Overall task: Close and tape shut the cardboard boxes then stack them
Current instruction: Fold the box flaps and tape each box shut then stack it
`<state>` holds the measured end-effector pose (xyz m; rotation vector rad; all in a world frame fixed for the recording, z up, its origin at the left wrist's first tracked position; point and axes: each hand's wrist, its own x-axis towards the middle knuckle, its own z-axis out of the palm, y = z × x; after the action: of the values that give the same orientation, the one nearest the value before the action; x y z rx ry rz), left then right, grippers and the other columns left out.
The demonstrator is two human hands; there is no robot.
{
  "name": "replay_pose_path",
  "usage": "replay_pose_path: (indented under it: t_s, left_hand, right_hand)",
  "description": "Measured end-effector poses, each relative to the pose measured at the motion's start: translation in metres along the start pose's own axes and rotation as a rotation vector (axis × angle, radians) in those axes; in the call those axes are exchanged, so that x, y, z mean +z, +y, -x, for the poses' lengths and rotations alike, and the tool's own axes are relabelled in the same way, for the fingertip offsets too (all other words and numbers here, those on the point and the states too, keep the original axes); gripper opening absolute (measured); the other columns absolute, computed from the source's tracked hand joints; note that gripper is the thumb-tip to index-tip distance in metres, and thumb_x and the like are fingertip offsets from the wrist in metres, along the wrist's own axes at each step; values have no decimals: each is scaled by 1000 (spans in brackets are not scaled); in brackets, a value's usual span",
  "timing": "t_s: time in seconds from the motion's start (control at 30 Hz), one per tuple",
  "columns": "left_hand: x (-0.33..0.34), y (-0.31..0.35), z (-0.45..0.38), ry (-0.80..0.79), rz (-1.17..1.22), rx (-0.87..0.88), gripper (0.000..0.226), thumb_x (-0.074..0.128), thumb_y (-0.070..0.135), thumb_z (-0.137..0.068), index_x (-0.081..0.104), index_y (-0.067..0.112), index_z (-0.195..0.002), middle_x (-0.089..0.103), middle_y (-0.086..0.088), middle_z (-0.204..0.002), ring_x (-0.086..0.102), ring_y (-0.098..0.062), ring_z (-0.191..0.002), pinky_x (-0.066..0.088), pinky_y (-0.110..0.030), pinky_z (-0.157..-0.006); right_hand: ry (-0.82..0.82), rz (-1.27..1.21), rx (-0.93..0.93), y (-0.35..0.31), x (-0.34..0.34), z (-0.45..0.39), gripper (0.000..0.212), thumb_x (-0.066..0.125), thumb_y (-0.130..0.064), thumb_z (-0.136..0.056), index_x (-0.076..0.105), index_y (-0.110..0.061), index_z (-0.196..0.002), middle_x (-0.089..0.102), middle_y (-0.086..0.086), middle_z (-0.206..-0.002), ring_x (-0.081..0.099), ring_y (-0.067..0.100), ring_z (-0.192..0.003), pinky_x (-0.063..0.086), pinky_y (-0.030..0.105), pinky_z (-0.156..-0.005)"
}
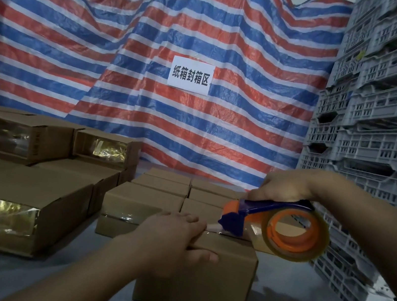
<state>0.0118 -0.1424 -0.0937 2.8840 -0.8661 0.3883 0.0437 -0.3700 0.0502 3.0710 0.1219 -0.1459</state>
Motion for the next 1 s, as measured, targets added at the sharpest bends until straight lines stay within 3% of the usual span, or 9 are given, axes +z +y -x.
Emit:
replay_pose_path:
  t_s: [0.1,0.23,0.4,0.5,0.6,0.7,0.77,0.9,1.0]
  left_hand:
    - [2,1,1,8,-6,0,74,33,74,-89,32,31,-148,35,5,-154,35,-15,-138,26,-38,-112]
    - [4,0,2,50,6,11,70,32,76,-88,38,33,-143,43,7,-148,41,-14,-132,30,-36,-107]
    - [5,1,-1,76,28,8,68,32,81,-82,44,36,-132,54,11,-129,51,-8,-112,39,-31,-93]
    - [-1,2,-5,27,102,-20,56,43,79,-81,48,37,-118,57,13,-105,54,-3,-90,46,-25,-79]
    - [-13,9,-11,-9,166,-54,48,57,72,-80,47,37,-111,56,14,-97,56,-3,-85,45,-21,-70]
    - [-22,30,-23,-6,168,9,64,57,72,-81,45,33,-130,57,13,-116,55,-5,-101,42,-24,-77]
    - [-20,48,-28,-14,175,81,66,55,72,-82,42,36,-136,56,10,-128,54,-10,-110,44,-30,-87]
    - [3,66,-31,-47,22,113,78,45,72,-88,28,28,-150,41,2,-150,40,-17,-134,30,-41,-113]
    - [9,62,-31,-17,-42,105,82,41,71,-90,23,24,-153,33,0,-157,31,-17,-142,23,-39,-116]
  right_hand:
    - [-22,-24,-12,17,-8,12,60,49,-71,-91,72,-16,-92,69,0,-73,62,12,-60,53,30,-71]
    - [-31,-32,-3,39,-13,20,65,55,-74,-86,72,-14,-105,75,12,-96,71,25,-79,57,43,-88]
    - [-60,-2,-7,37,12,12,62,58,-72,-82,69,-17,-109,75,12,-103,73,31,-94,56,48,-95]
    - [-33,0,9,37,12,14,59,57,-73,-84,70,-19,-105,75,10,-100,72,23,-81,57,44,-92]
    - [-24,16,36,35,11,13,57,57,-72,-84,70,-19,-99,75,7,-90,67,17,-72,57,39,-82]
    - [-21,47,51,34,9,13,54,57,-73,-84,70,-21,-86,68,-1,-71,61,14,-59,52,31,-67]
    - [-19,48,58,35,9,14,54,56,-73,-84,70,-21,-84,67,-3,-69,60,13,-57,51,30,-65]
    - [-22,24,39,43,17,12,63,54,-76,-79,74,-19,-96,75,6,-87,70,20,-74,57,39,-84]
    - [-16,-18,-4,52,24,11,59,53,-75,-83,71,-20,-92,73,2,-84,69,20,-76,55,38,-88]
